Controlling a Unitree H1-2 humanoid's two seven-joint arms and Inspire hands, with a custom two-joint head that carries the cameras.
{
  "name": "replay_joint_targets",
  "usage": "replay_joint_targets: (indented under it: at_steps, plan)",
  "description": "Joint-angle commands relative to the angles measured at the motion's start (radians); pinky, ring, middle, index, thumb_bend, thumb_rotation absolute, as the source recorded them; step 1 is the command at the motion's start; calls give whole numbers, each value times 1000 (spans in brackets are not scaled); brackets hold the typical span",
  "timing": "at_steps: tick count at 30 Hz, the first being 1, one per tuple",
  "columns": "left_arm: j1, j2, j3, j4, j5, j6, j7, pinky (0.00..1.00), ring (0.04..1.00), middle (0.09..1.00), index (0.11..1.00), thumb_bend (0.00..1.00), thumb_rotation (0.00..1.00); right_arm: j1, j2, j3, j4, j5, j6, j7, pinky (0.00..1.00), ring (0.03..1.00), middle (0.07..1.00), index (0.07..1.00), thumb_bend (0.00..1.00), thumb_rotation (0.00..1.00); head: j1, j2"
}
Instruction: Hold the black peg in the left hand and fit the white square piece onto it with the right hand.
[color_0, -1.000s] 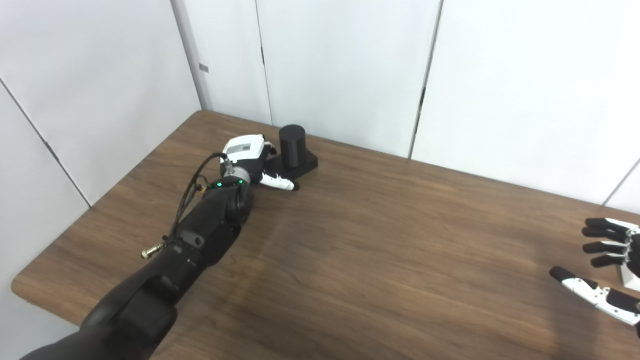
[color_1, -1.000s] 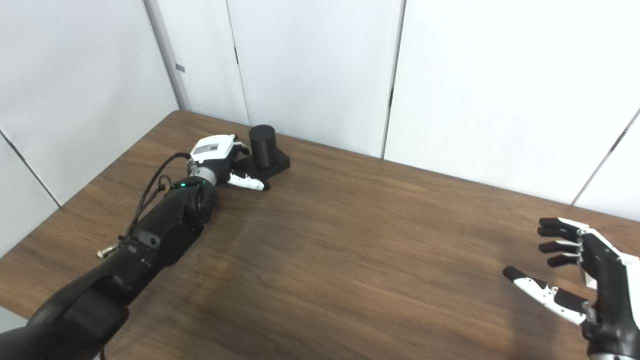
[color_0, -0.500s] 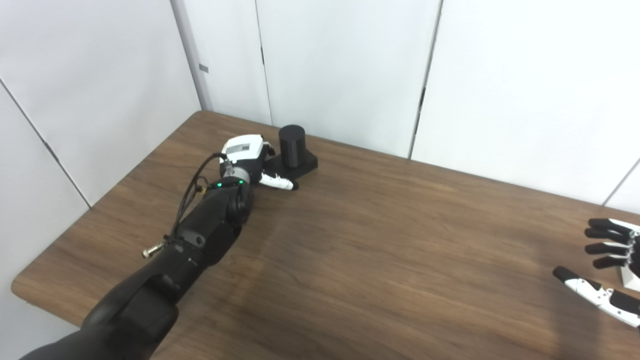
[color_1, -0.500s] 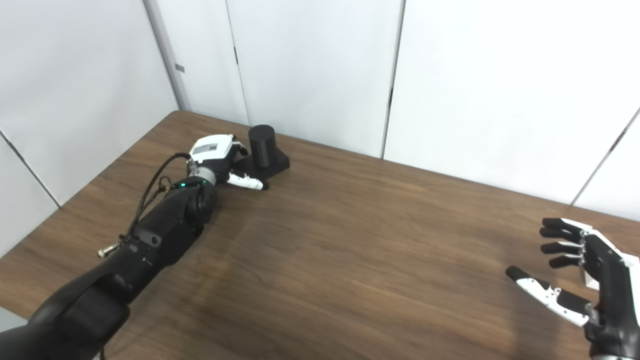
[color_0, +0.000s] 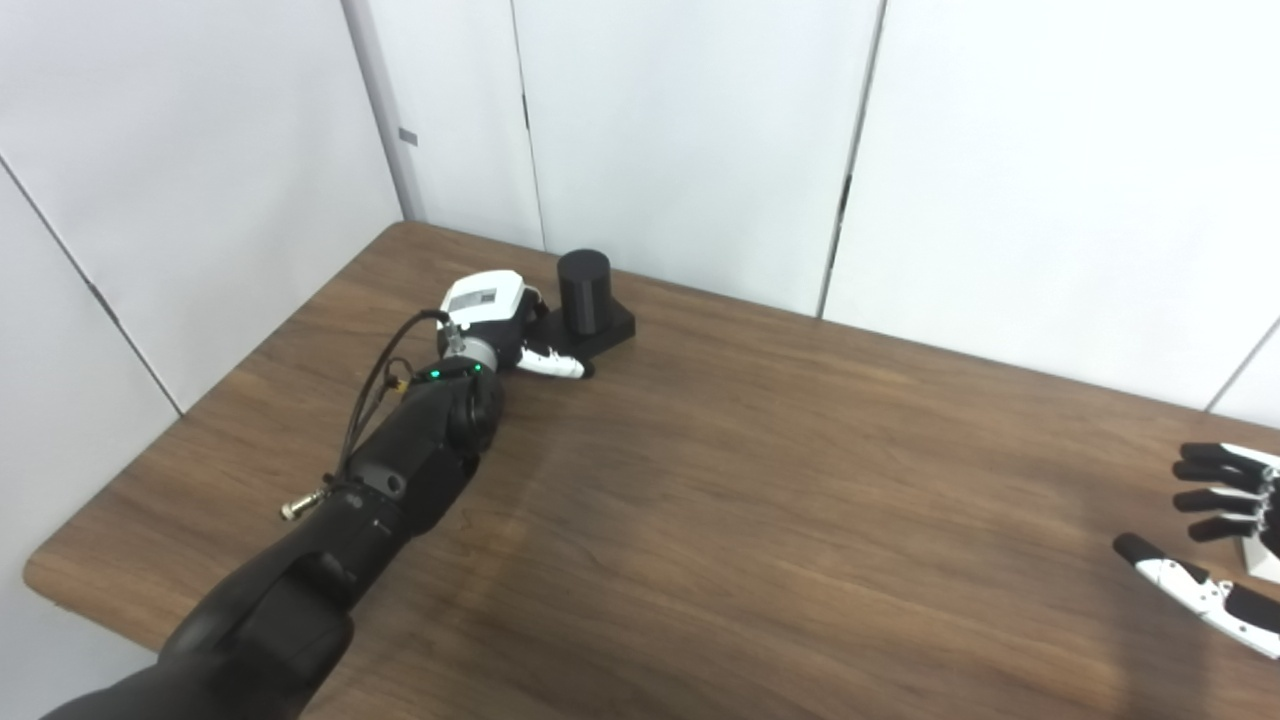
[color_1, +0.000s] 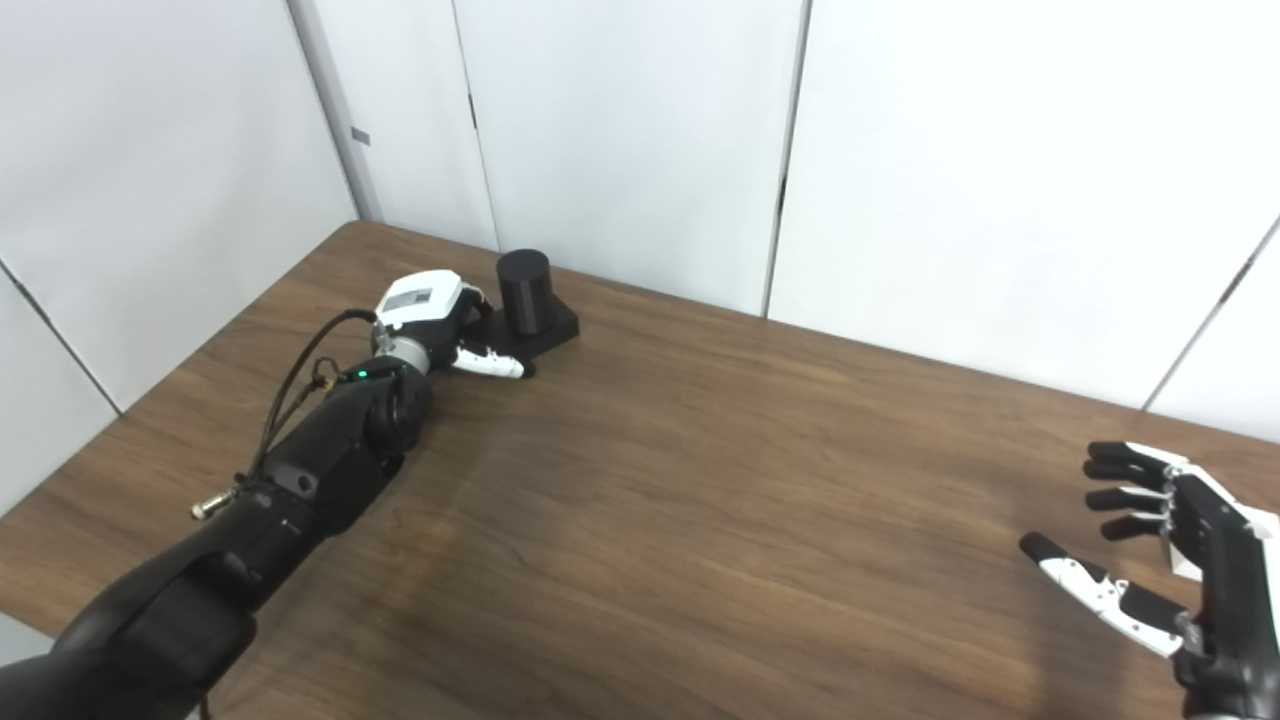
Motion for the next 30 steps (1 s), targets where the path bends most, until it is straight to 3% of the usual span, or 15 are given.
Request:
replay_joint_targets:
  at_steps: [1, 13, 18, 19, 21, 25, 30]
  plan:
    - [-20, 27, -7, -12, -7, -22, -13, 736, 909, 884, 596, 736, 416, -24, -12, -12, -26, 8, -43, -15, 467, 579, 652, 659, 547, 0, -1, 1]
    - [-14, 35, -17, 3, -51, -96, -33, 756, 906, 881, 564, 761, 359, -33, -6, -11, -18, 10, -51, -21, 460, 572, 645, 649, 529, 0, -9, 2]
    - [-3, 44, -20, -20, -95, -149, -84, 757, 906, 886, 533, 777, 260, -36, -2, -9, -25, 4, -43, -21, 458, 571, 642, 646, 518, 0, -18, 1]
    - [1, 45, -15, -26, -116, -171, -94, 767, 912, 893, 506, 624, 152, -36, -1, -9, -26, 4, -42, -22, 458, 570, 641, 645, 518, 0, -18, 1]
    - [9, 52, -7, -40, -172, -238, -128, 789, 936, 907, 492, 547, 92, -36, 1, -10, -28, 1, -36, -24, 458, 571, 641, 646, 519, 0, -20, 0]
    - [16, 70, -20, -57, -234, -377, -181, 834, 950, 916, 492, 520, 72, -37, 2, -7, -28, -5, -39, -27, 453, 570, 636, 645, 510, 0, -30, 1]
    - [18, 63, -35, -40, -247, -519, -170, 810, 915, 890, 493, 522, 74, -39, 7, -6, -25, -2, -39, -30, 465, 581, 652, 649, 516, 0, -48, 4]
